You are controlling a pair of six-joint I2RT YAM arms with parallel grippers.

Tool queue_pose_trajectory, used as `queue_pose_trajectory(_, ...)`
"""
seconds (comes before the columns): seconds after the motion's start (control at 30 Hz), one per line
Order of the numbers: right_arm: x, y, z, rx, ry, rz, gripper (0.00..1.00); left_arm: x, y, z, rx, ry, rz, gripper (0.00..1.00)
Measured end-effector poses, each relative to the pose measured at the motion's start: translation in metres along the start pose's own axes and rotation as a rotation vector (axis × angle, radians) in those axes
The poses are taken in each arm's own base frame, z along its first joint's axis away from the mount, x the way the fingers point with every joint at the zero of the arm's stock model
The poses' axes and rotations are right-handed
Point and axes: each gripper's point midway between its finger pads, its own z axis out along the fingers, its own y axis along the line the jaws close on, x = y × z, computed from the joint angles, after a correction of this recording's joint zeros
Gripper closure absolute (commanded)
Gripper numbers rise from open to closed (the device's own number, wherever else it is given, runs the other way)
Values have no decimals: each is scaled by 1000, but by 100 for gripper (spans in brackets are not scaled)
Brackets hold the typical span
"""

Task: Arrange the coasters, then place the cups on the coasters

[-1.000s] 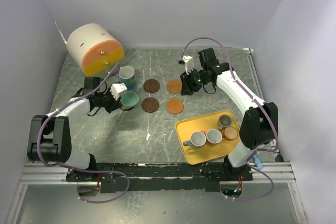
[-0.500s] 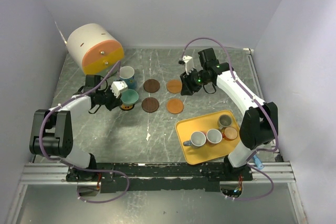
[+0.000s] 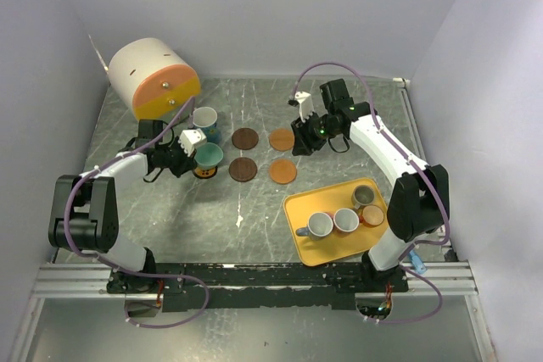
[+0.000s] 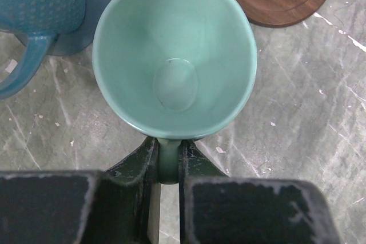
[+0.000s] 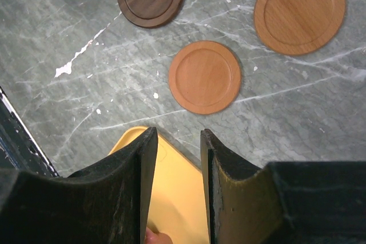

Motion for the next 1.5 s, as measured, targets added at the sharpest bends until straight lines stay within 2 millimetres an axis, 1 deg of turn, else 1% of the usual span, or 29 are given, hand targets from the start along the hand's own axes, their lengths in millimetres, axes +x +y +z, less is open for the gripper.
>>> queue_pose_trajectory(0.1, 0, 0, 0, 0, 0, -2, 64, 0, 0, 0, -1, 1, -3, 87)
queue_pose_trajectory(0.23, 0, 0, 0, 0, 0, -4, 64, 0, 0, 0, -1, 1, -7, 82)
queue_pose_trajectory(0.43, 0, 0, 0, 0, 0, -6, 64, 0, 0, 0, 2, 7, -12, 75)
queue_pose_trajectory(0.57, 0, 0, 0, 0, 0, -7, 64, 0, 0, 0, 3, 8, -13, 73)
queue_pose_trajectory(0.77, 0, 1, 0, -4, 1, -6, 64, 2, -2, -1, 10, 16, -19, 67)
queue_pose_trajectory(0.9, 0, 1, 0, -8, 1, -6, 63, 3, -4, -2, 13, 23, -23, 66)
queue_pose_trajectory(1.3, 0, 1, 0, -8, 1, -7, 63, 11, -6, -6, 10, 62, -34, 67)
queue_pose_trajectory(1.5, 0, 1, 0, -8, 1, -8, 63, 8, -4, -11, -7, 62, -15, 67)
